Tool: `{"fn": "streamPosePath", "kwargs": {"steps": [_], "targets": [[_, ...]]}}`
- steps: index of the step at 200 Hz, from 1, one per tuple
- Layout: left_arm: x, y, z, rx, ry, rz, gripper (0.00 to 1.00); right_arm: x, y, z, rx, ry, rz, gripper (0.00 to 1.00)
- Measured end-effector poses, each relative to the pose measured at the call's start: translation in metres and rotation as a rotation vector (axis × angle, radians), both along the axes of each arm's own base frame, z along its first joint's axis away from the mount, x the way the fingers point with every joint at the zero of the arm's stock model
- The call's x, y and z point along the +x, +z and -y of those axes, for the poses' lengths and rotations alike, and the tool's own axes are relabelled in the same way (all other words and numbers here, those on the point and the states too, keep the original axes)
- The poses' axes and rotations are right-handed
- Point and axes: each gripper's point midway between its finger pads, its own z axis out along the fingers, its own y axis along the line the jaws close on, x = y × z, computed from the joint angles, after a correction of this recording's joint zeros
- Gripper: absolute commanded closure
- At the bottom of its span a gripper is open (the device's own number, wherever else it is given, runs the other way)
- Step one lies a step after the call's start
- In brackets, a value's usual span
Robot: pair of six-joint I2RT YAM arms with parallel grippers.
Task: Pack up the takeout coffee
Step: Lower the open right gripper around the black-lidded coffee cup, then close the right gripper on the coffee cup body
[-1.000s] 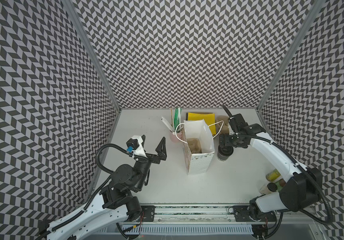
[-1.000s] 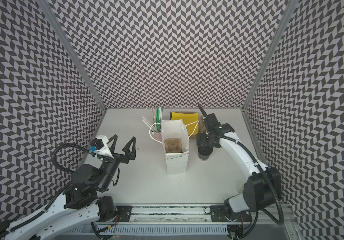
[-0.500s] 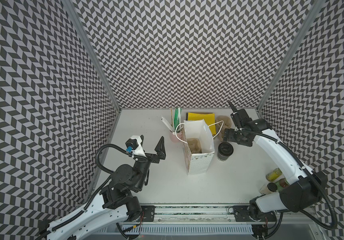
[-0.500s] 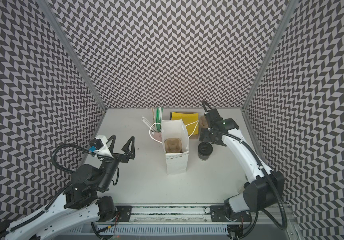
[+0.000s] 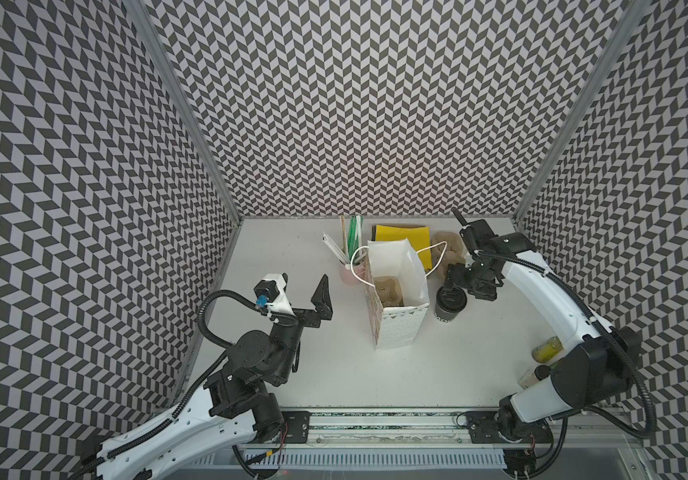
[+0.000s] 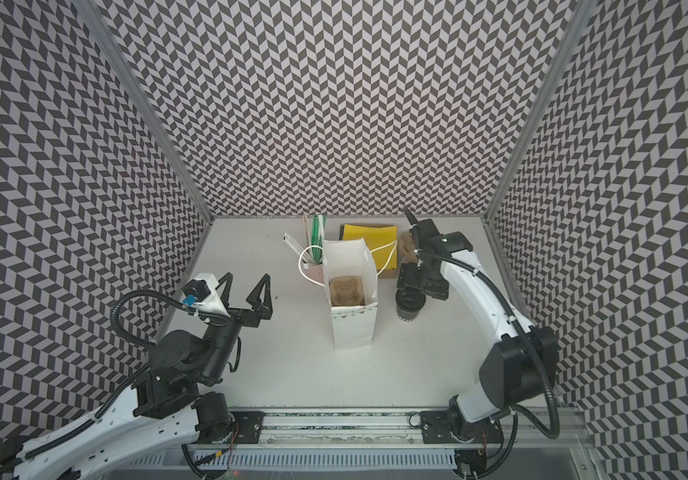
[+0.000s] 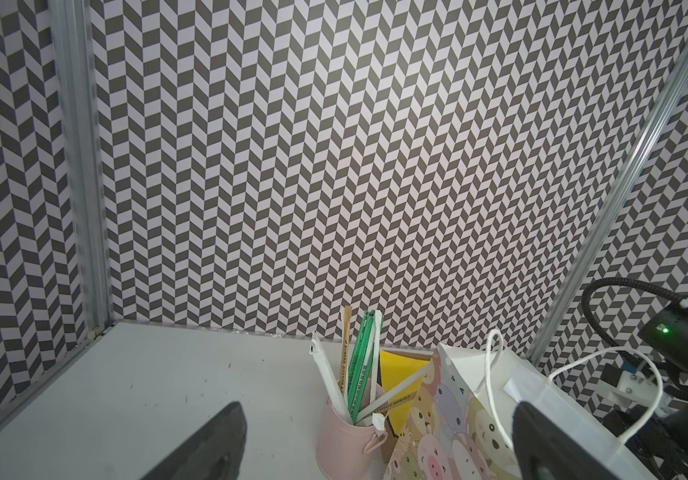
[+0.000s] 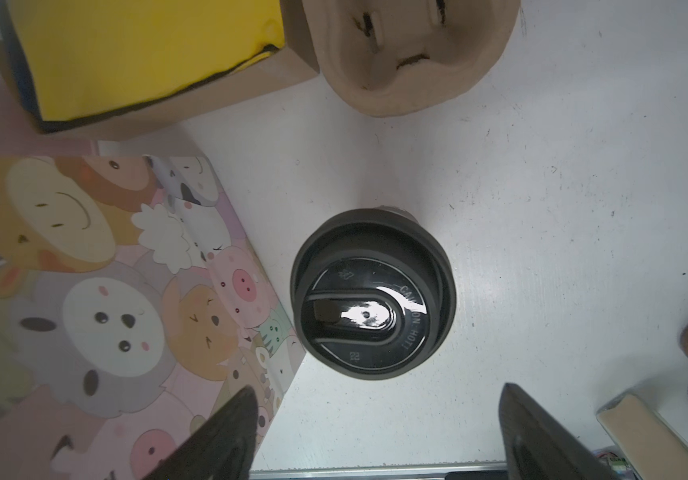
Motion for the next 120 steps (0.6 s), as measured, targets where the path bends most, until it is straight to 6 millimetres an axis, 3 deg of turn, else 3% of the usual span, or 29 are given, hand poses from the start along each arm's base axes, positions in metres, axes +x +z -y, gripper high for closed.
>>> {"fn": "streamPosePath", "kwargs": {"steps": [53, 120], "targets": [[0.004, -0.006, 0.004, 0.021, 0.008, -0.018, 0.0, 0.008, -0.013, -0.007, -0.004, 0.02, -0.064, 0.19], [0.006, -0.011, 0.006, 0.042, 0.018, -0.031, 0.0, 0.009, -0.021, -0.001, -0.051, 0.021, -0.084, 0.21]]}}
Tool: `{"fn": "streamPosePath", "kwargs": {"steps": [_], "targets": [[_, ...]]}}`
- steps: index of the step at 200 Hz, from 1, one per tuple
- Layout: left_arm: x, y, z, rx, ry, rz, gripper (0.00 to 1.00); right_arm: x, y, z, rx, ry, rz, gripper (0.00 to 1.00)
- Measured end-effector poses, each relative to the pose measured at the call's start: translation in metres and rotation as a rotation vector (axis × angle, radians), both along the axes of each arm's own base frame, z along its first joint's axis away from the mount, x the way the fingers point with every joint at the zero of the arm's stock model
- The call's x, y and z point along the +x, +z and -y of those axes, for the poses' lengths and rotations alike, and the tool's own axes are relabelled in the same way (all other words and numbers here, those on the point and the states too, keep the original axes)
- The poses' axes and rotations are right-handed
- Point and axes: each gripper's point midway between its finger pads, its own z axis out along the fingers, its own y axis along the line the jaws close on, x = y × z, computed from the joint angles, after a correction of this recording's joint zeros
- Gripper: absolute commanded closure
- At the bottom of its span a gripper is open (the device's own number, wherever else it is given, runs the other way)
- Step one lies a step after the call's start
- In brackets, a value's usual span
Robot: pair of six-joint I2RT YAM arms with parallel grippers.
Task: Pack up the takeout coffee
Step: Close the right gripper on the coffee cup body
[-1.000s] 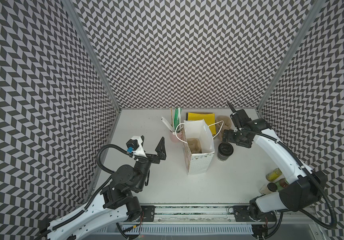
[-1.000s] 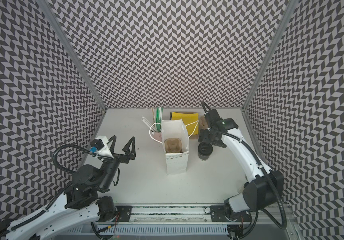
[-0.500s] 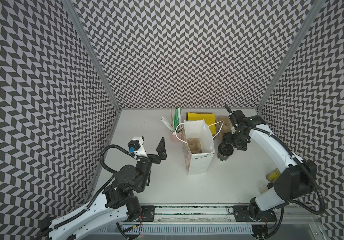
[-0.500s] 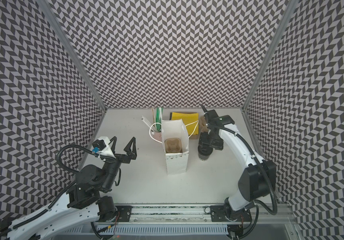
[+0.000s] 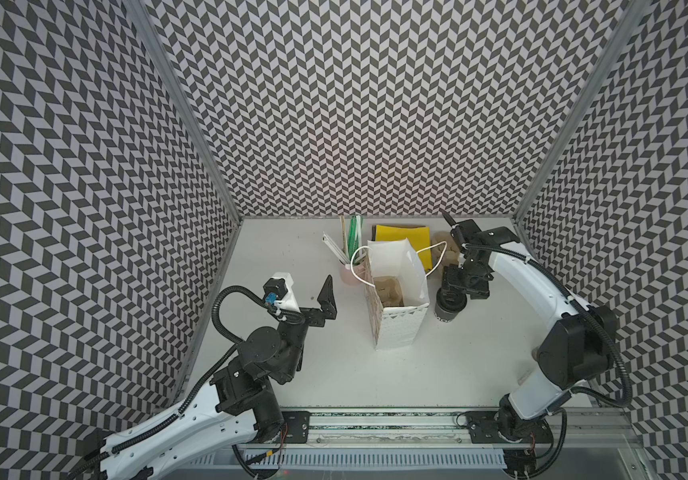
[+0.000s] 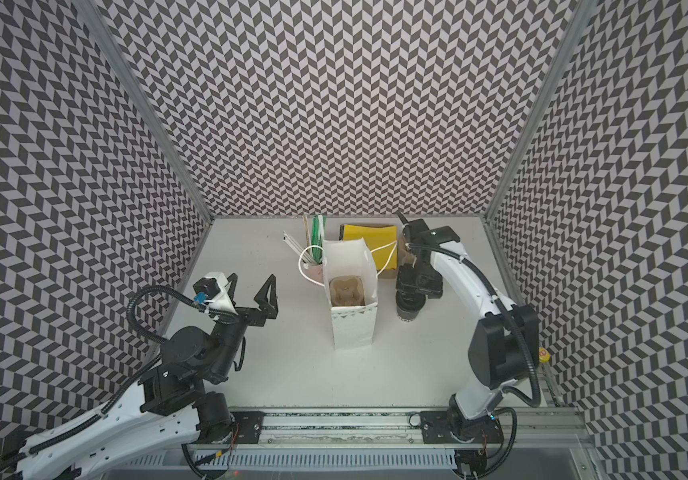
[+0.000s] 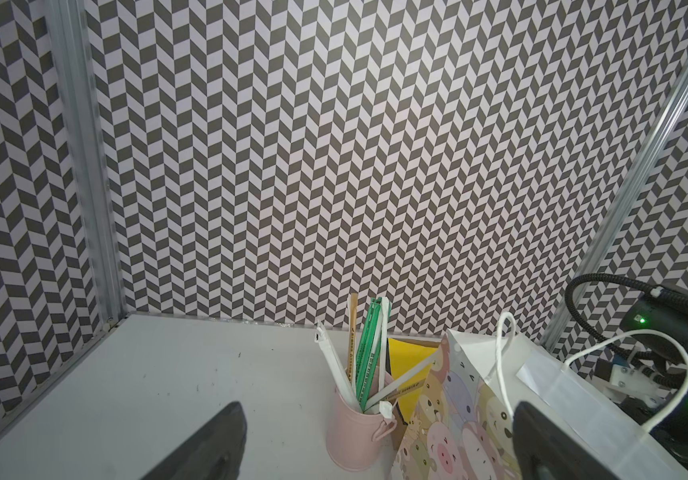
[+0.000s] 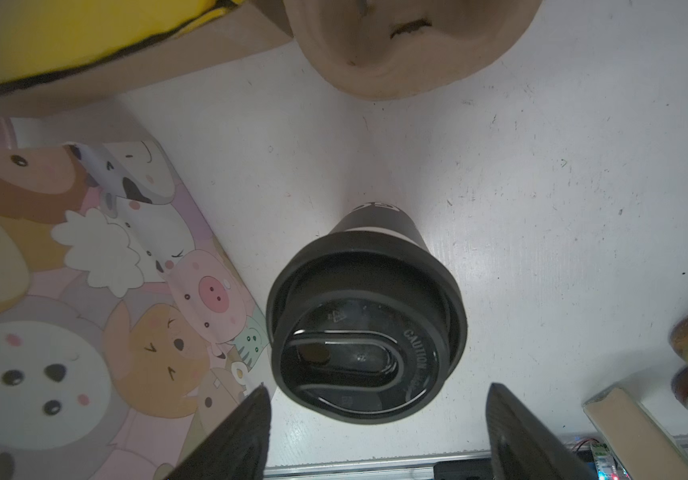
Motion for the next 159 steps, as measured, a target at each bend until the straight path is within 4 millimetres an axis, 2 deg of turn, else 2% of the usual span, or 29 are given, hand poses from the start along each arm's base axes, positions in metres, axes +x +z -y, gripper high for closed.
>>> {"fn": "streamPosePath", "kwargs": {"steps": [59, 159], "targets": [[0.0, 0.002, -0.002, 0.002, 0.008, 0.003, 0.0, 0.001, -0.002, -0.025, -0.008, 0.079, -0.002, 0.2], [0.0, 0.002, -0.002, 0.009, 0.009, 0.004, 0.0, 0.004, -0.003, -0.013, -0.079, 0.074, 0.018, 0.2]]}}
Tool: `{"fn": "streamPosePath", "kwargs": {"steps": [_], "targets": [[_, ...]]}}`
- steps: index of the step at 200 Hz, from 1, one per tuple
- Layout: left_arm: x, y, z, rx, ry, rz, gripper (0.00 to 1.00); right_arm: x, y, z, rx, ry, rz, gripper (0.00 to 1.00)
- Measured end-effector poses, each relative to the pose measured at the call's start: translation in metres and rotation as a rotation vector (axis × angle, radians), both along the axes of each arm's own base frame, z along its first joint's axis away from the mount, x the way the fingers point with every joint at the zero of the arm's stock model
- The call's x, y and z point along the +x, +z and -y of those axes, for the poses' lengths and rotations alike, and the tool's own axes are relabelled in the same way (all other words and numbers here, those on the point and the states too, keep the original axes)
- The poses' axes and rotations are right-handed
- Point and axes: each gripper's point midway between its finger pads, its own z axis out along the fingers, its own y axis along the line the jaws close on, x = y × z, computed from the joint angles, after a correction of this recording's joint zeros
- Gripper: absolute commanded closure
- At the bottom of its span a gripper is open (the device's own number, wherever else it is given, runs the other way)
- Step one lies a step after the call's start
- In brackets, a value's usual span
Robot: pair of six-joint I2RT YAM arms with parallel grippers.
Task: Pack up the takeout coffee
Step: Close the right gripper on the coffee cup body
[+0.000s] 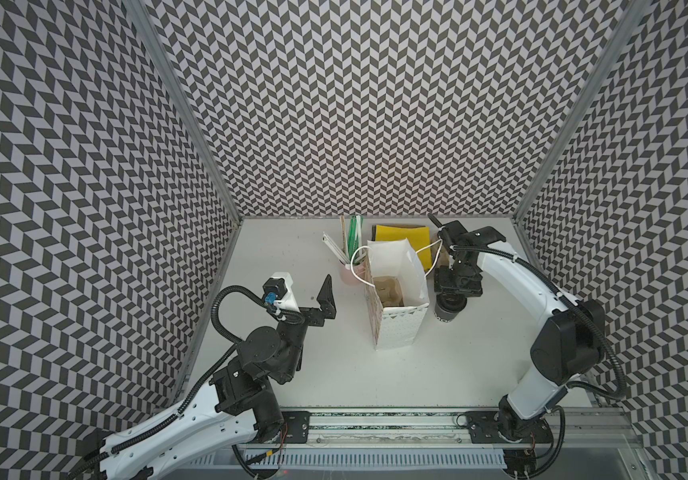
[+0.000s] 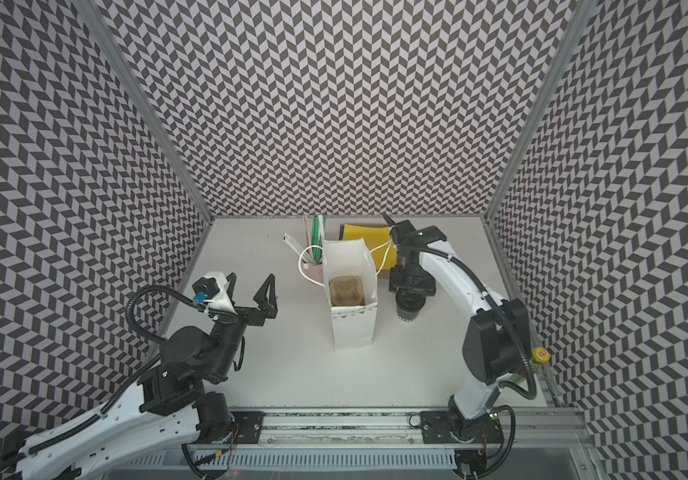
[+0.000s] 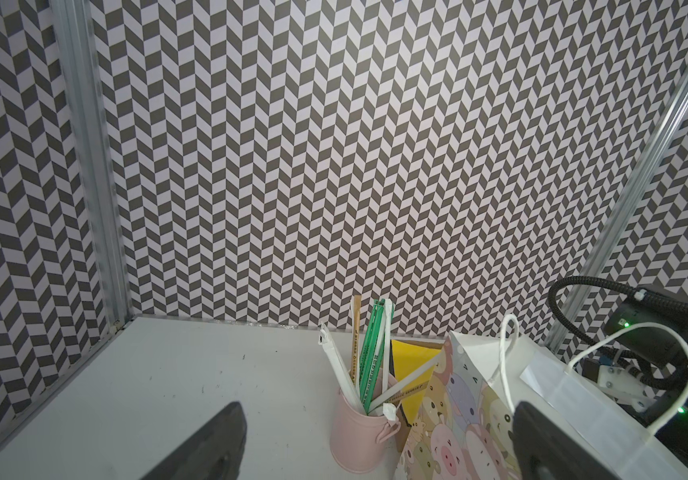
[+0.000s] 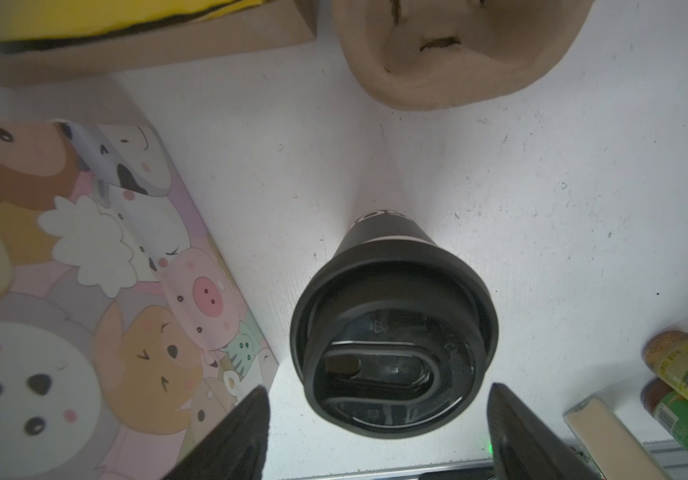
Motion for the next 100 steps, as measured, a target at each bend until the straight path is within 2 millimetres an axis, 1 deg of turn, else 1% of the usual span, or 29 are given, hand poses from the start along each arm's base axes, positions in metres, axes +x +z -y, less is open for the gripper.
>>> {"fn": "streamPosePath", "kwargs": {"steps": [27, 71, 100], "targets": [[0.001, -0.001, 0.001, 0.006, 0.0, -0.002, 0.0, 0.0, -0.001, 0.001, -0.008, -0.001, 0.001, 0.19], [0.001, -0.003, 0.002, 0.013, 0.0, -0.007, 0.0, -0.007, -0.01, 0.004, -0.018, -0.001, -0.034, 0.2], [0.001, -0.004, 0.003, 0.018, 0.0, -0.009, 0.0, -0.007, -0.015, 0.004, -0.024, -0.001, -0.046, 0.21]]}}
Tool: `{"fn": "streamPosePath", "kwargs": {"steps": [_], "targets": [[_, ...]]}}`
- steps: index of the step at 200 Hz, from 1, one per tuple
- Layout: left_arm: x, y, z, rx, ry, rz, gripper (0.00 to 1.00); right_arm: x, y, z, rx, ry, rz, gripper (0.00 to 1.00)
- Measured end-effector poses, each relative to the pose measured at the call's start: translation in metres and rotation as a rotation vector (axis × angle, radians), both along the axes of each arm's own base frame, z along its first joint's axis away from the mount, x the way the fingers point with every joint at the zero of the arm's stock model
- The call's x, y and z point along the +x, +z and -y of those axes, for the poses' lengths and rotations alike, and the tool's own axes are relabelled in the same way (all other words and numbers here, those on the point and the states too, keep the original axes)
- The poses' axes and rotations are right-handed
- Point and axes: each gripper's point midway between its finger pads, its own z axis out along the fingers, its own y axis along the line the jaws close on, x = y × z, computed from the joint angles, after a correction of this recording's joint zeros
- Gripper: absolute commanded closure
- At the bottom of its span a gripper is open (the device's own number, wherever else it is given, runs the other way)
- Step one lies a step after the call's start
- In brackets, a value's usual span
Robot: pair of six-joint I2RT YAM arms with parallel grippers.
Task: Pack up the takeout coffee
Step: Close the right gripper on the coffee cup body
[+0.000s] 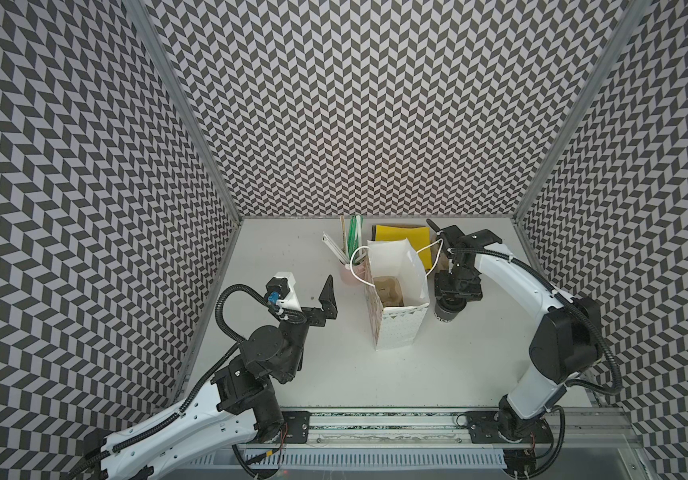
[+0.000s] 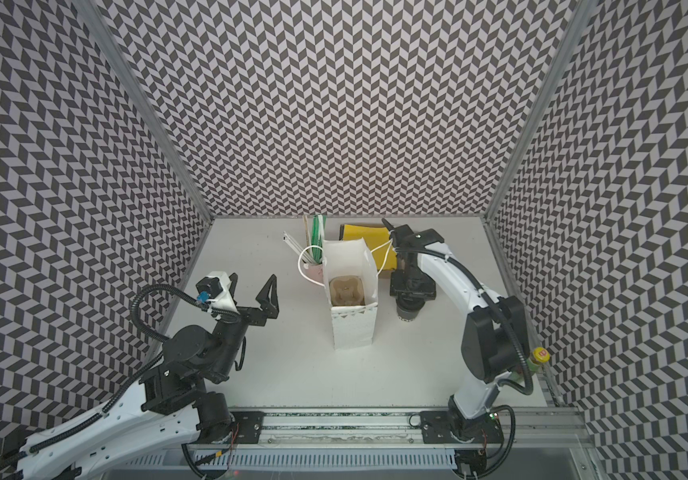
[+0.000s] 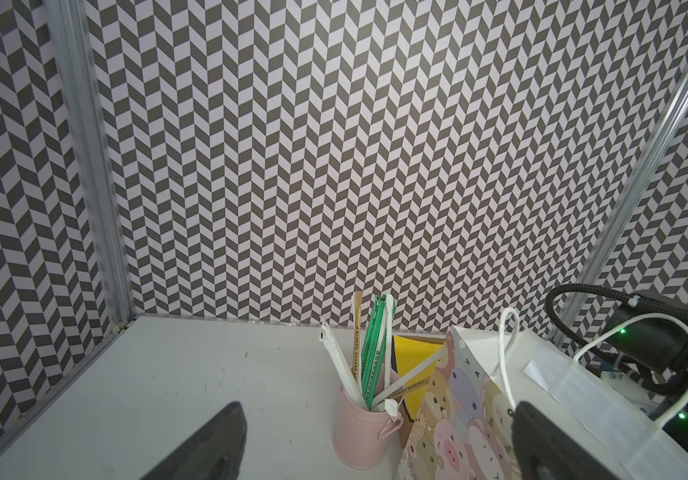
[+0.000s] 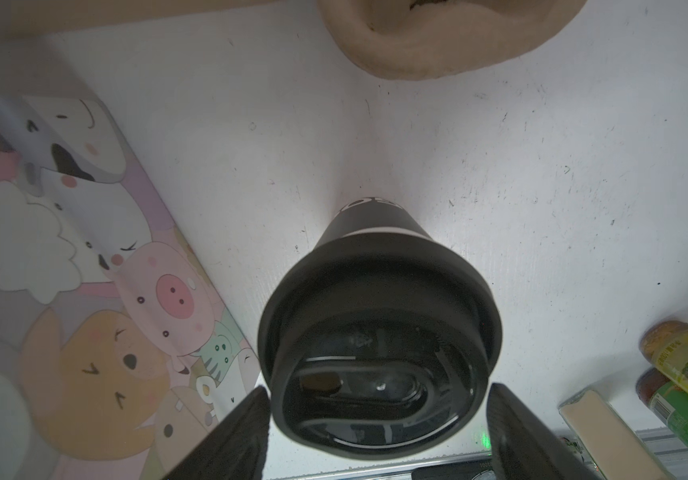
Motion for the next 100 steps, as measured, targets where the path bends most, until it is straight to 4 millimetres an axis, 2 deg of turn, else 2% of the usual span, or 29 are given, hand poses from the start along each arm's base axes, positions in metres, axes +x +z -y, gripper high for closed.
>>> {"fn": "streamPosePath", "kwargs": {"steps": [64, 84, 100], "targets": [[0.0001, -0.0003, 0.0001, 0.002, 0.0, -0.001, 0.0, -0.0001, -0.0078, 0.0016, 0.002, -0.003, 0.005, 0.29], [0.0007, -0.0013, 0.0011, 0.006, 0.0, -0.003, 0.0, 0.0, -0.0079, 0.0022, 0.0, -0.004, 0.01, 0.37], [0.0012, -0.0024, 0.002, 0.011, 0.0, -0.006, 0.0, -0.0002, -0.0081, 0.002, 0.003, -0.004, 0.012, 0.49]]}}
